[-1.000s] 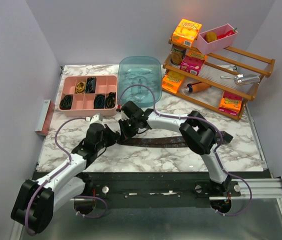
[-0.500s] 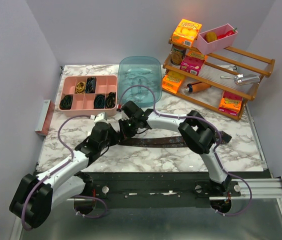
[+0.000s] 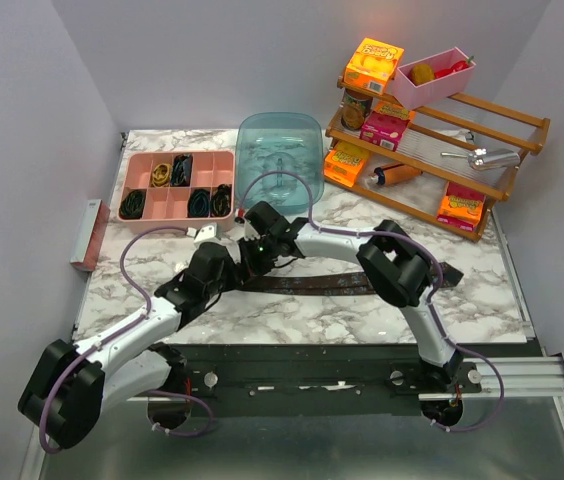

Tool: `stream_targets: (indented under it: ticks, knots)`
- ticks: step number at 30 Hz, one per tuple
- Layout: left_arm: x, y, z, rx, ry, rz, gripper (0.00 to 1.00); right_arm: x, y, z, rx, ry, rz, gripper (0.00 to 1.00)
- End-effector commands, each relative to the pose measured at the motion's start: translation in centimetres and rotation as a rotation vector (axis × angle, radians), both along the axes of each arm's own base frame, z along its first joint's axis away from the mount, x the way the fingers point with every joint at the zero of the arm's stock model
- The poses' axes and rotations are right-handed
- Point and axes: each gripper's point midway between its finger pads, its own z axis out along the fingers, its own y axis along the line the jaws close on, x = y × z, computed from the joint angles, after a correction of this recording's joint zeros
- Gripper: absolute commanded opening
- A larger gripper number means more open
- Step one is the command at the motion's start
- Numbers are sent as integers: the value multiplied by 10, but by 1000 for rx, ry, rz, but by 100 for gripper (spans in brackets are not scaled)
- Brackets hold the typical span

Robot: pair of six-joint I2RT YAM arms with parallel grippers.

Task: Roll the ties
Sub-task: Roll the tie at the center of the board.

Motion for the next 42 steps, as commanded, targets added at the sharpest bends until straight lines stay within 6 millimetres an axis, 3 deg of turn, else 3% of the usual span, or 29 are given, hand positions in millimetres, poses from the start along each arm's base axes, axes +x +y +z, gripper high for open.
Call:
stream_targets:
  ticks: [1,6,15,23,30,35,42]
  knots:
    - [-3,-6,2,44,6,-20,0,3,-2,10,35,-12,2,0]
    - [-3,-2,-1,82,26,16,0,4,-3,35,74,-37,10,0]
    - [-3,5,6,206,16,55,0,6,-11,43,70,-57,-10,1]
    - [-7,5,0,314,35,64,0,30,-50,47,1,-124,-94,0]
    - [-9,-5,-7,363,42,45,0,37,-81,48,-41,-146,-138,0]
    - [-9,-8,-1,401,33,49,0,32,-82,46,-35,-127,-120,1]
    - [-11,-7,19,308,-25,74,0,18,-64,52,22,-92,-76,0]
